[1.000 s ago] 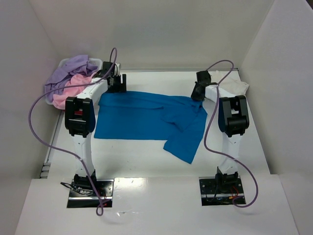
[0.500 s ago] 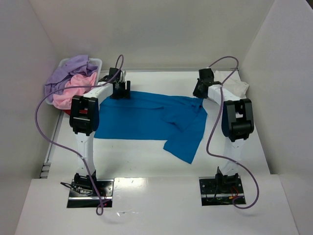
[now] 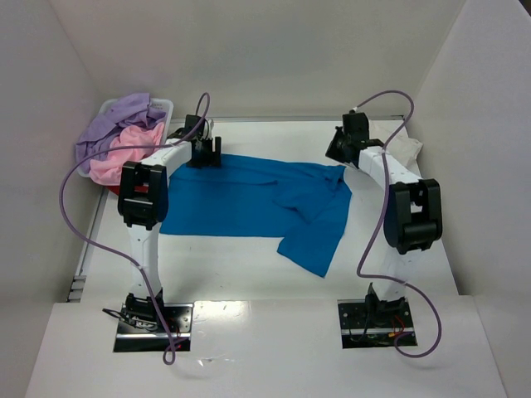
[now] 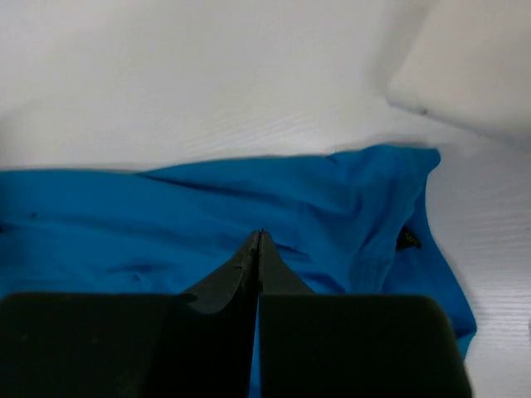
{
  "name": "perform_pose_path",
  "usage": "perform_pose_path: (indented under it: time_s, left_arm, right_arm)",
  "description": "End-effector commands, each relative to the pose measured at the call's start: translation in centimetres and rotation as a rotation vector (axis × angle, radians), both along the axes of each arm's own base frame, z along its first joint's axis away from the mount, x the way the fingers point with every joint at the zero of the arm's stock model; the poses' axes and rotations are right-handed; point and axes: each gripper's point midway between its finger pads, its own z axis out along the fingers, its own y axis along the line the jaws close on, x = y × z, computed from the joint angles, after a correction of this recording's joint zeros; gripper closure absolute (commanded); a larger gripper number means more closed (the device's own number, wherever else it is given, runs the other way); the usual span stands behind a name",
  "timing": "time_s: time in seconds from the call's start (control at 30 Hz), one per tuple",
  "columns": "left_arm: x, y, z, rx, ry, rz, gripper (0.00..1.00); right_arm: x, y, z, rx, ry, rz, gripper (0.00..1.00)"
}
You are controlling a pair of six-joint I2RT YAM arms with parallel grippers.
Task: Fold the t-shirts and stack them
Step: Fold the flattened tshirt in 1/3 of the way
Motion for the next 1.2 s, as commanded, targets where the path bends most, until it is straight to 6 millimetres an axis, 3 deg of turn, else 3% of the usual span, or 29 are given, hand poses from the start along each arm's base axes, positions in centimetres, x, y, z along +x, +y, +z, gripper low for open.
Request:
perform_pose_path:
  time_s: [0.0,0.2,0.37,0.53,1.17]
  left_arm:
    - [-1.9,-0.3,-2.9,0.008,0.090,-0.011,0.18]
    - [-1.9,-0.3,-2.9,0.008,0.090,-0.011,0.18]
    - [-2.1,-0.2,-3.2,0.010,0.099,-0.011,0.18]
    - [-2.1,-0.2,-3.2,0.014,0.098,-0.019,0.18]
    - [-2.4,-0.1,-3.3,0.016,0.107,-0.019,0.18]
  right_arm:
    - [-0.8,1.7,-3.3,0.021,0.066,0.032,0.98]
    - [-0.4,2.5,-6.8,-0.006,0.135,0.051,0.99]
    - [0.5,1.8,-9.0,-0.060,0.171,0.032,0.99]
    - [0.9,1.1,-9.8,-0.098,0.184,0.012,0.99]
    - [3.2,0.0,-9.5,-0.165,0.170,-0.039,0.94]
